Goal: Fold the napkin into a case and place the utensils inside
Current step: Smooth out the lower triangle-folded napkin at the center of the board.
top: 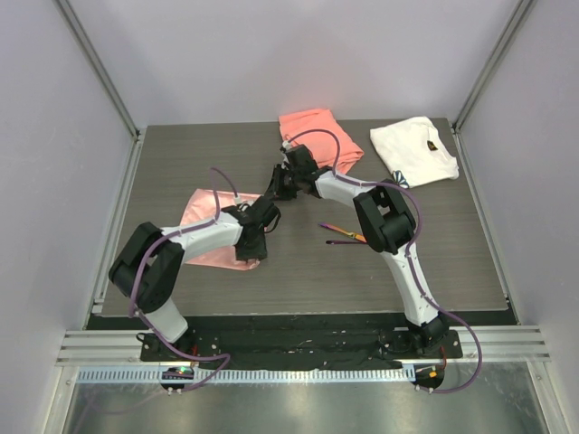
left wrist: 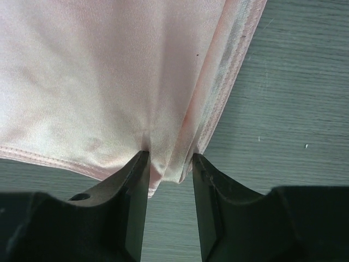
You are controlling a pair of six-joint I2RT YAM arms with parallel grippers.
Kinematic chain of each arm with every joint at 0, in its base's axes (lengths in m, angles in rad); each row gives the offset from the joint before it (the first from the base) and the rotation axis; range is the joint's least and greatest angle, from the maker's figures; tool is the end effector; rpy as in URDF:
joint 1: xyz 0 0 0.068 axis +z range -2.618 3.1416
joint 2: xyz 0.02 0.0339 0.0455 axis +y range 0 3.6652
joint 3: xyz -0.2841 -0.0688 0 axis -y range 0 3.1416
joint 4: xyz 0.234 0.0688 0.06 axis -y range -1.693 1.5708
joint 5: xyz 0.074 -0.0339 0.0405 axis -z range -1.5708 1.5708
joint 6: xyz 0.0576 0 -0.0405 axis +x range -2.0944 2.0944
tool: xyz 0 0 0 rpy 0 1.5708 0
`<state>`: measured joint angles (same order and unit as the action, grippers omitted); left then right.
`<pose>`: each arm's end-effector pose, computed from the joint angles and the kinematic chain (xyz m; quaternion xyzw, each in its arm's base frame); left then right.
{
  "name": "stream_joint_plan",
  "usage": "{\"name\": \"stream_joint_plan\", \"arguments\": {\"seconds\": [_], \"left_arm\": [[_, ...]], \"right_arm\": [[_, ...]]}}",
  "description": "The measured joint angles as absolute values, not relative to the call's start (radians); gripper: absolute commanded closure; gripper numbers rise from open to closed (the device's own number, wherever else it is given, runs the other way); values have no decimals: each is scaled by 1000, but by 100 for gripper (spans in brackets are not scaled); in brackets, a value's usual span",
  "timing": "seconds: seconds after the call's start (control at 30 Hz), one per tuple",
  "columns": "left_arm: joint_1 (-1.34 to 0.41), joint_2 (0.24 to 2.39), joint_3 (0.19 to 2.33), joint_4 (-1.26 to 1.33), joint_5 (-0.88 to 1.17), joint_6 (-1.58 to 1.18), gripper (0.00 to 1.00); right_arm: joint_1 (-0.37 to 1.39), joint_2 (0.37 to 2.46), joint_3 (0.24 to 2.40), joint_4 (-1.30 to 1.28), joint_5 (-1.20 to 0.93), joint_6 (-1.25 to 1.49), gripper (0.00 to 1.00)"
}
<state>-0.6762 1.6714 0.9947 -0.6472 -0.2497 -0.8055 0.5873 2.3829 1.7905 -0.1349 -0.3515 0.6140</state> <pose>0.2431 -0.1768 0.1705 -0.0789 0.9816 0.0087 0.1736 0.4464 0.3210 0.1429 -0.0596 0.8992 0.3594 0.2423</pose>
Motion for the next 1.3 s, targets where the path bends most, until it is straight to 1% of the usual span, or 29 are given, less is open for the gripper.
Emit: {"name": "stream_joint_plan", "arguments": {"seconds": [0.1, 0.2, 0.33, 0.47, 0.6, 0.67, 0.73, 0.77, 0.83, 0.9, 0.97, 1.0, 1.03, 1.3], "left_arm": [[-677, 1657, 993, -659, -256, -807, 59], [-679, 1612, 987, -676, -268, -809, 59], [-679, 1588, 987, -682, -279, -812, 61], [-681, 1607, 987, -690, -279, -813, 59], [-685, 1643, 987, -694, -279, -817, 59], [-688, 1660, 987, -693, -280, -820, 62], [-689, 1670, 989, -694, -281, -823, 66], [-690, 1671, 991, -694, -282, -825, 69], [-691, 1673, 992, -694, -284, -828, 81], [-693, 1674, 993, -695, -290, -828, 83], [-694, 1674, 993, -701, -297, -827, 87], [-694, 1674, 993, -705, -301, -827, 97], [-694, 1674, 995, -716, -308, -826, 99], [-715, 1673, 1061, -841, -383, -822, 100]], "right_arm": [[587, 2383, 1790, -136, -349, 606, 86], [587, 2384, 1790, -139, -345, 602, 88], [587, 2384, 1790, -139, -345, 600, 87], [587, 2384, 1790, -139, -345, 600, 87], [587, 2384, 1790, -139, -345, 600, 87], [587, 2384, 1790, -139, -345, 600, 87], [587, 2385, 1790, -138, -349, 600, 87], [588, 2385, 1790, -137, -351, 600, 88], [588, 2385, 1790, -136, -354, 600, 88], [588, 2385, 1790, -134, -358, 599, 94], [590, 2385, 1790, -132, -360, 598, 98], [593, 2385, 1790, -132, -360, 596, 99], [595, 2385, 1789, -132, -360, 596, 99], [614, 2381, 1792, -141, -358, 592, 99]]}}
